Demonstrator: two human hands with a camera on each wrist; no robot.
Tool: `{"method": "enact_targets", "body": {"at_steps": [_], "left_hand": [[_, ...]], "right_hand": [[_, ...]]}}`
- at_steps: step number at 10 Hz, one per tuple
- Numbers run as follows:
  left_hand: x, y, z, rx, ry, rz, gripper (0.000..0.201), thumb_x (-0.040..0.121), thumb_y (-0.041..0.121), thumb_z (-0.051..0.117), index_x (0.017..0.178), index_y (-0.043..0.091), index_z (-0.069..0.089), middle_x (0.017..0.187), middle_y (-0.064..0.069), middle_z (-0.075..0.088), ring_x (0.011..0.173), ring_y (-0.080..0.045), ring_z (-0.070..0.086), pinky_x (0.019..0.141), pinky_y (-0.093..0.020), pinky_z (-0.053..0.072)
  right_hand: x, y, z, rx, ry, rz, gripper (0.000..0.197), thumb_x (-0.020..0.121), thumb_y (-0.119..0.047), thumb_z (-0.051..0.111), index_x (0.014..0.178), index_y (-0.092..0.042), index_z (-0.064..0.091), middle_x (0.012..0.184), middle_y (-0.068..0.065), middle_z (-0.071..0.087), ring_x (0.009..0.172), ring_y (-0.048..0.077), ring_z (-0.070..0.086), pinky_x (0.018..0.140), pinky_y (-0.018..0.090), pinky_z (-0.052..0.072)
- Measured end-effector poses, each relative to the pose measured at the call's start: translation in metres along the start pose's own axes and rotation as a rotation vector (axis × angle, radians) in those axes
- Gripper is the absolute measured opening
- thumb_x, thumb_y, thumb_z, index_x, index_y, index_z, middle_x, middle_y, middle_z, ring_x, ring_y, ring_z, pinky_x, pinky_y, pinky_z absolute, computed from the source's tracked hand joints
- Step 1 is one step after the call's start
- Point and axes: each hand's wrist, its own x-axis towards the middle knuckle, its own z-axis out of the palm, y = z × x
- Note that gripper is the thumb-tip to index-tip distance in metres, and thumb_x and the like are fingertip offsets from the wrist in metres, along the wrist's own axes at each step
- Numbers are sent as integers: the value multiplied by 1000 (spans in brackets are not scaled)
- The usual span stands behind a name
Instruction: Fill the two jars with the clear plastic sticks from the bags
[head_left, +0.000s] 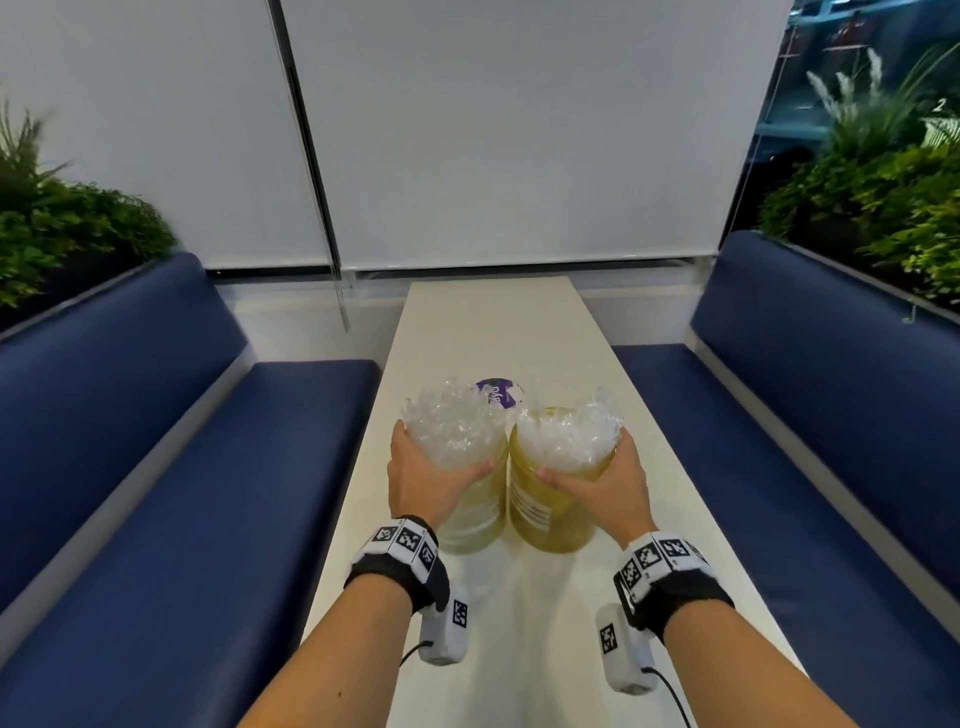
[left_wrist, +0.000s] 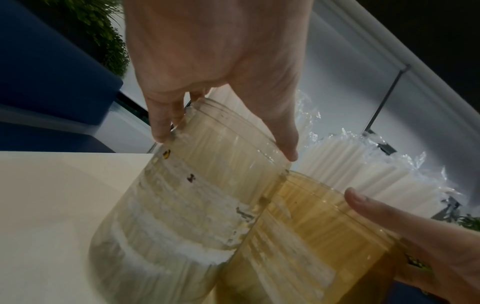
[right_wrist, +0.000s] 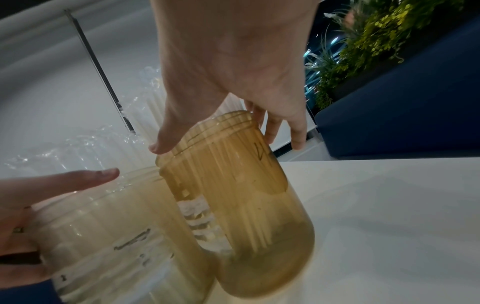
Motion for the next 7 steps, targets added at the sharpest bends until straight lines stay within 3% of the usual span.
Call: {"method": "enact_targets", "body": {"at_steps": [2, 4, 5, 6, 7], "left_hand": [[45, 8, 19, 16, 45, -14, 143, 34, 74, 88, 151, 27, 20, 152, 2, 43, 137, -27, 46, 110, -52, 45], [84, 15, 32, 1, 43, -8, 142, 29, 80, 87, 147, 33, 24, 147, 7, 46, 135, -24, 49, 108, -52, 47], [88, 17, 30, -1, 16, -5, 152, 29, 82, 87, 153, 38, 12, 159, 5, 34, 146, -23, 38, 114, -54, 40], [76, 18, 14, -23, -12, -57, 162, 37, 72, 92, 159, 32, -6, 169, 5, 10, 155, -21, 18, 124, -51, 25], [50, -17, -16, -62, -12, -43, 156, 42, 64, 94, 161, 25, 1, 169, 2, 13, 152, -22, 26, 122, -47, 29]], "right_hand": [[60, 3, 21, -6, -15, 2, 111, 33, -61, 94, 128, -39, 43, 124, -13, 56, 115, 12, 57, 96, 42, 54], [104, 0, 35, -6, -8, -2, 106, 35, -54, 96, 127, -38, 46, 122, -14, 59, 113, 11, 59, 95, 40, 55], [110, 2, 38, -52, -24, 42, 141, 33, -64, 94, 151, -34, 21, 151, -5, 41, 139, 20, 41, 110, 49, 43], [96, -3, 31, -97, -25, 144, 158, 40, -62, 93, 158, -29, -6, 165, -1, 9, 152, 24, 10, 120, 52, 23], [62, 14, 9, -113, 12, 94, 142, 52, -55, 92, 159, -27, 2, 162, 1, 16, 148, 25, 21, 117, 52, 31]]}}
